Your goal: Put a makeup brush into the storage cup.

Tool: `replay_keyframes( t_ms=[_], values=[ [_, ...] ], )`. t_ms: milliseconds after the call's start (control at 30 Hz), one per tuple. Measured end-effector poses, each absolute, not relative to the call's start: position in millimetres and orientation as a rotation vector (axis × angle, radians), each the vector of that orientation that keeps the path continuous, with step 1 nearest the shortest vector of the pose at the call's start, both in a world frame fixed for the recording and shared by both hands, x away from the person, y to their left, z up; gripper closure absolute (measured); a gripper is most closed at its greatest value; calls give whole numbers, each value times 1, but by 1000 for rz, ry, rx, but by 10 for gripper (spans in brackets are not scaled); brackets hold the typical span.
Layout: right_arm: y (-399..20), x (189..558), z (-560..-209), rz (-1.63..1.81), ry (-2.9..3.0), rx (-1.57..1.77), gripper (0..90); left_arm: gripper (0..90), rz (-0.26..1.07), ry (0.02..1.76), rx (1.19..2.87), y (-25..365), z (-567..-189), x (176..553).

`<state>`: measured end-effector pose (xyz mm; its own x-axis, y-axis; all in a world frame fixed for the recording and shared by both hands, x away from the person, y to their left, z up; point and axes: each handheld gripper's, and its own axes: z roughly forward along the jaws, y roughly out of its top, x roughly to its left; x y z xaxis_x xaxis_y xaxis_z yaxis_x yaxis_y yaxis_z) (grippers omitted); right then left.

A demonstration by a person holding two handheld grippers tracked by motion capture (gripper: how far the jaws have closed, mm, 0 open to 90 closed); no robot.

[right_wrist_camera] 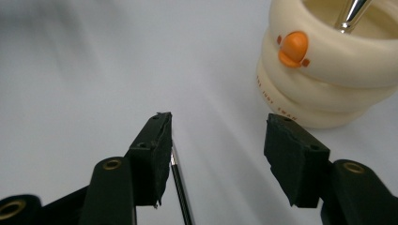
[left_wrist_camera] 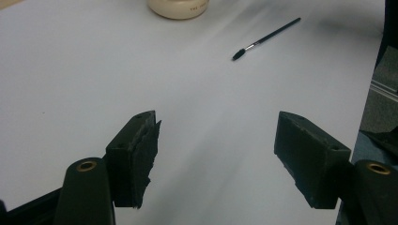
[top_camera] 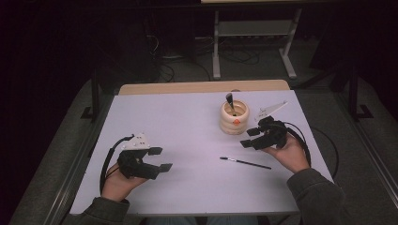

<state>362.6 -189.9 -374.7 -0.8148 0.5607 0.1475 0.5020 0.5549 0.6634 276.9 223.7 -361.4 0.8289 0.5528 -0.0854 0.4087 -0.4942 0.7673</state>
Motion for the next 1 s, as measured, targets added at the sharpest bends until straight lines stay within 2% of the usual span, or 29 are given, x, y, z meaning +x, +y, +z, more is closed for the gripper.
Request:
replay_keyframes(
  t_ms=[1000],
  values=[
    [-177, 346, -399, 980, 2818, 826, 483, 299, 209, 702, 2162, 224, -361, 277]
  ],
)
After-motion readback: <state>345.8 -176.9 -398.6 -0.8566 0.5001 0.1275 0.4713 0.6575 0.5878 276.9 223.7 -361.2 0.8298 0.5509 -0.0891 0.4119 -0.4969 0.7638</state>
